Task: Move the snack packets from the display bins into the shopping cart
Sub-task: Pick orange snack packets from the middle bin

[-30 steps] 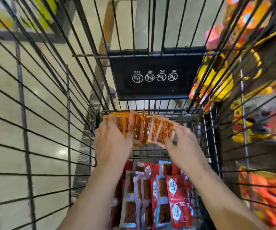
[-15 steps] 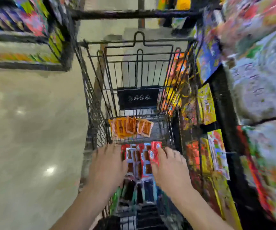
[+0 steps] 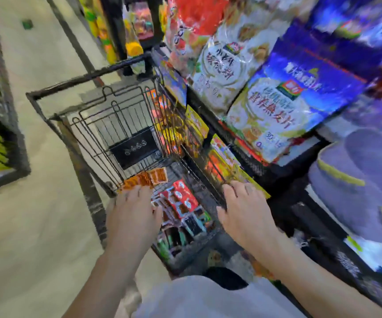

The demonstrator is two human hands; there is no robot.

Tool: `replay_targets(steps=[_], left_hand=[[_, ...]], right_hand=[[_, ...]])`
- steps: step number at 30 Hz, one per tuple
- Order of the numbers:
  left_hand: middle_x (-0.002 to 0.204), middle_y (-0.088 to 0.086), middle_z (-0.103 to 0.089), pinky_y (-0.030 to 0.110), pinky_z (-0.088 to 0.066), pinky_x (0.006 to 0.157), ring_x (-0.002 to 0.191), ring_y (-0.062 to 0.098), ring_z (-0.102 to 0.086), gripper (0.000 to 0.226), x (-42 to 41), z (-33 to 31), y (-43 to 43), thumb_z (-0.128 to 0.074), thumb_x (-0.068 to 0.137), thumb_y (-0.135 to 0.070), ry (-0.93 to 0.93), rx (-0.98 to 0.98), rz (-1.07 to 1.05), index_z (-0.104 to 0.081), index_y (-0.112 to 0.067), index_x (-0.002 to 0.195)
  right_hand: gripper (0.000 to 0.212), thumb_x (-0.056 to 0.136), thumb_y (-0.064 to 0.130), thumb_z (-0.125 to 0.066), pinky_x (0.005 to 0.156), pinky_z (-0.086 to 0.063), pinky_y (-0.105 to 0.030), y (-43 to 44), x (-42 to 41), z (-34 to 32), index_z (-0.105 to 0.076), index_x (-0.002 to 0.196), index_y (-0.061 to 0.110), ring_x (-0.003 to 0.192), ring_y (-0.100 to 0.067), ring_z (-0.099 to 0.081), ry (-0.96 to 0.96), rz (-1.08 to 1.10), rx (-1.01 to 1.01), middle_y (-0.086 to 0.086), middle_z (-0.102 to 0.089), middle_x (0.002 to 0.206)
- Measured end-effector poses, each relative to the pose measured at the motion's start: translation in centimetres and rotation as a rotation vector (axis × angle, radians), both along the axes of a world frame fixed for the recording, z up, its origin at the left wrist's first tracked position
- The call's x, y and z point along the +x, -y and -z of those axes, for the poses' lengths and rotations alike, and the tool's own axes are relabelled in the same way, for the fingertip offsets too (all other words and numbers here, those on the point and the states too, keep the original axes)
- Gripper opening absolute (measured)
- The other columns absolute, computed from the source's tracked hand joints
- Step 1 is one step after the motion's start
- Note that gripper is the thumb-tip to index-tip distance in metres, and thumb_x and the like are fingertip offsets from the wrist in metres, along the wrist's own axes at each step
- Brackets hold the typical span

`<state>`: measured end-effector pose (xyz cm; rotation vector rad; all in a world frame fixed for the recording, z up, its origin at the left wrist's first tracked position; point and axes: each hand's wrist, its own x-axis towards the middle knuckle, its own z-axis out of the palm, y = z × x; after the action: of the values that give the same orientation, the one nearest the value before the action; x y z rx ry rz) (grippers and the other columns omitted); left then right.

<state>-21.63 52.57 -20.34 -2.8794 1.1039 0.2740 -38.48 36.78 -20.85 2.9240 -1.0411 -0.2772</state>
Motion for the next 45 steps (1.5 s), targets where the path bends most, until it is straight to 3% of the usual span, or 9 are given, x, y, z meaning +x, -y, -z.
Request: replay_targets(steps=[6,11,15,19,28,31,34,38,45], left_hand=[[0.146,-0.005,-0.057,0.043,-0.043,0.116,0.135,0.021,-0.053,0.053,-4.2,-3.1,5.1,-0.046,0.102,-0.057,0.090,-0.096,0.215,-0.052,-0.025,0.144],[0.160,-0.002,-0.048,0.041,-0.038,0.119,0.147,0.023,-0.044,0.064,-11.1,-5.2,11.9,-0.049,0.101,-0.059,0.122,-0.113,0.457,-0.048,-0.022,0.154],[0.139,0.012,-0.065,0.049,-0.048,0.106,0.128,0.037,-0.060,0.055,-19.2,-6.8,17.5,-0.068,0.095,-0.046,0.119,-0.169,0.609,-0.063,-0.010,0.137],[0.104,0.026,-0.074,0.055,-0.056,0.080,0.095,0.049,-0.071,0.044,-28.0,-7.1,21.7,-0.090,0.078,-0.026,0.092,-0.247,0.720,-0.075,0.001,0.108],[0.122,0.018,-0.074,0.051,-0.054,0.092,0.111,0.043,-0.067,0.050,-43.4,-7.2,28.2,-0.084,0.084,-0.033,0.015,-0.272,1.033,-0.072,-0.005,0.124],[0.131,0.013,-0.070,0.049,-0.050,0.098,0.117,0.040,-0.064,0.050,-46.2,-6.7,30.1,-0.073,0.092,-0.042,0.014,-0.252,1.095,-0.068,-0.011,0.131],[0.131,0.007,-0.069,0.046,-0.049,0.098,0.119,0.037,-0.062,0.048,-47.6,-5.8,32.5,-0.067,0.095,-0.047,-0.011,-0.286,1.120,-0.065,-0.017,0.133],[0.144,0.002,-0.061,0.043,-0.043,0.103,0.131,0.030,-0.054,0.056,-48.5,-3.6,36.5,-0.053,0.102,-0.052,-0.068,-0.302,1.144,-0.049,-0.022,0.149],[0.158,0.007,-0.047,0.041,-0.040,0.115,0.146,0.026,-0.040,0.069,-49.4,0.3,40.8,-0.049,0.106,-0.048,-0.307,-0.274,1.198,-0.029,-0.013,0.163]], right_hand=[[0.052,0.093,0.051,-0.059,0.100,-0.047,-0.044,1.2,-7.2,-3.0,-0.060,0.133,0.016,0.119,-0.032,-0.058,0.097,0.240,-0.059,-0.009,-0.061,0.134],[0.054,0.077,0.045,-0.083,0.088,-0.056,-0.046,3.7,-16.3,-5.1,-0.072,0.118,0.012,0.103,-0.034,-0.069,0.204,0.468,-0.106,-0.011,-0.071,0.120],[0.051,0.092,0.048,-0.063,0.104,-0.044,-0.044,5.9,-25.3,-6.3,-0.059,0.134,0.019,0.123,-0.032,-0.056,0.231,0.612,-0.090,-0.005,-0.058,0.137],[0.047,0.097,0.049,-0.051,0.105,-0.038,-0.041,7.4,-34.8,-6.8,-0.050,0.135,0.022,0.127,-0.030,-0.049,0.258,0.700,-0.151,-0.002,-0.052,0.137],[0.051,0.097,0.045,-0.050,0.096,-0.047,-0.045,8.4,-50.2,-6.9,-0.056,0.137,0.016,0.116,-0.035,-0.057,0.227,0.948,-0.144,-0.007,-0.058,0.134],[0.045,0.087,0.039,-0.073,0.083,-0.054,-0.046,8.9,-52.5,-6.0,-0.069,0.121,0.009,0.103,-0.040,-0.065,0.267,1.025,-0.140,-0.012,-0.068,0.120],[0.048,0.093,0.042,-0.068,0.090,-0.052,-0.046,10.2,-54.2,-4.8,-0.065,0.131,0.012,0.113,-0.037,-0.061,0.281,1.088,-0.117,-0.010,-0.063,0.132],[0.049,0.103,0.047,-0.048,0.101,-0.046,-0.043,12.7,-56.3,-3.3,-0.049,0.145,0.022,0.126,-0.030,-0.051,0.266,1.089,0.046,-0.003,-0.053,0.142],[0.028,0.096,0.031,-0.067,0.074,-0.047,-0.021,18.1,-58.1,-1.0,-0.070,0.124,0.032,0.106,-0.017,-0.067,0.349,0.910,0.401,0.010,-0.071,0.112]])
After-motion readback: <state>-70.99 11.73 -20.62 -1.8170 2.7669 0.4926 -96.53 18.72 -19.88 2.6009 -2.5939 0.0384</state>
